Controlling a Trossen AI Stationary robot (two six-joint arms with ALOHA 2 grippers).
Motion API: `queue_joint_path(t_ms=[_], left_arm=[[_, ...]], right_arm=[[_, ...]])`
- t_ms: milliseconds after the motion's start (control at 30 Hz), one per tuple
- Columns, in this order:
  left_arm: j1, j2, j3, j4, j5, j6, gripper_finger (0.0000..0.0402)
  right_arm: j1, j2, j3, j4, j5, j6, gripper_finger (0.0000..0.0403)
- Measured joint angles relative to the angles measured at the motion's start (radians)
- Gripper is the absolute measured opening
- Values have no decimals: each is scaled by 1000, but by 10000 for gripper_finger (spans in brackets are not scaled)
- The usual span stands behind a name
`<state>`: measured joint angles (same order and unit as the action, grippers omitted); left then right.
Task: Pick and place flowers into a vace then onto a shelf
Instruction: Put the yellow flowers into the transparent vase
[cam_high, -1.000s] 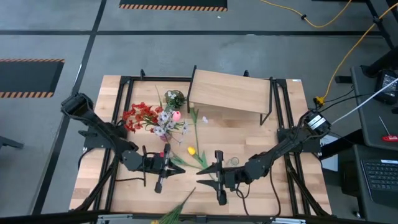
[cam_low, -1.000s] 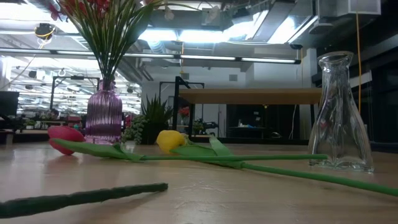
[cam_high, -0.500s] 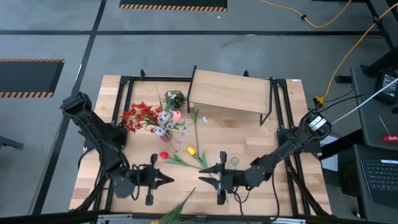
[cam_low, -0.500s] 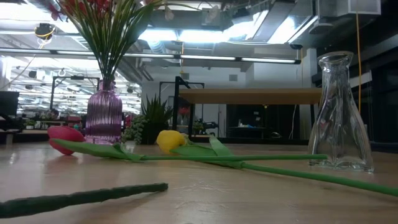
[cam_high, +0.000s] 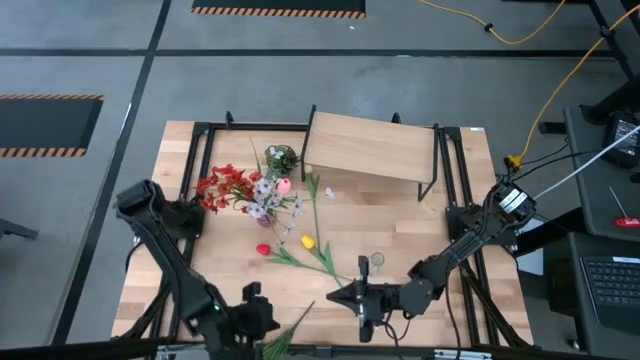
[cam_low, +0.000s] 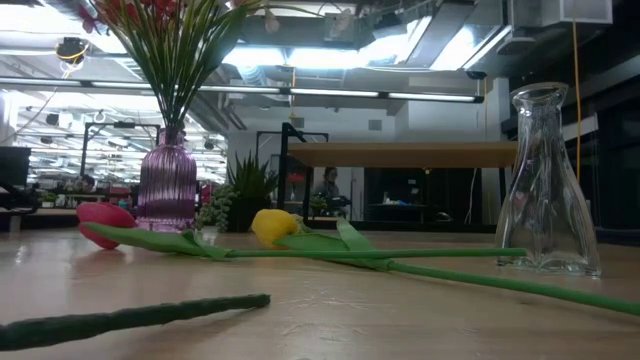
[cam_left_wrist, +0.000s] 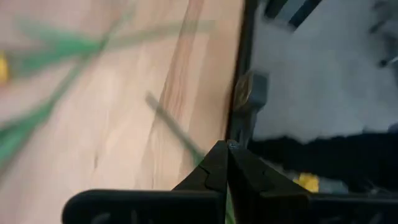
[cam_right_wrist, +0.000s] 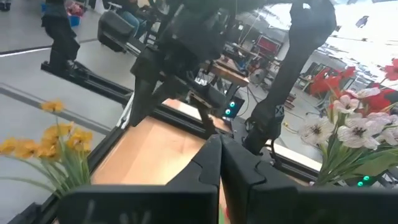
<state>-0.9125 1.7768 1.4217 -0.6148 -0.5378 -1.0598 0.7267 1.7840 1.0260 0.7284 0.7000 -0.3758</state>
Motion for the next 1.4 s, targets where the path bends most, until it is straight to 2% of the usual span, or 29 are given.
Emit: queue_joint_path(t_ms=[167, 300, 533, 767, 900, 1000, 1400], left_arm=[[24, 127, 201, -255, 159, -222, 2], [40, 224, 329, -304, 239, -299, 1], [80, 359, 482, -373, 331, -328, 1], [113, 388, 495, -466, 352, -339, 4], [117, 389, 495, -459, 348, -263, 14], [116, 389, 486, -450, 344, -251, 33], [116, 389, 436, -440, 337, -385, 121]], right_arm=[[10, 0, 0, -56, 0, 33, 23], [17, 0, 0, -134, -1, 78, 18], [23, 0, 0, -264, -1, 162, 4], [22, 0, 0, -317, -1, 241, 14], [22, 0, 0, -341, -4, 254, 6], [20, 0, 0, -359, -5, 266, 3], [15, 0, 0, -365, -29, 270, 17]])
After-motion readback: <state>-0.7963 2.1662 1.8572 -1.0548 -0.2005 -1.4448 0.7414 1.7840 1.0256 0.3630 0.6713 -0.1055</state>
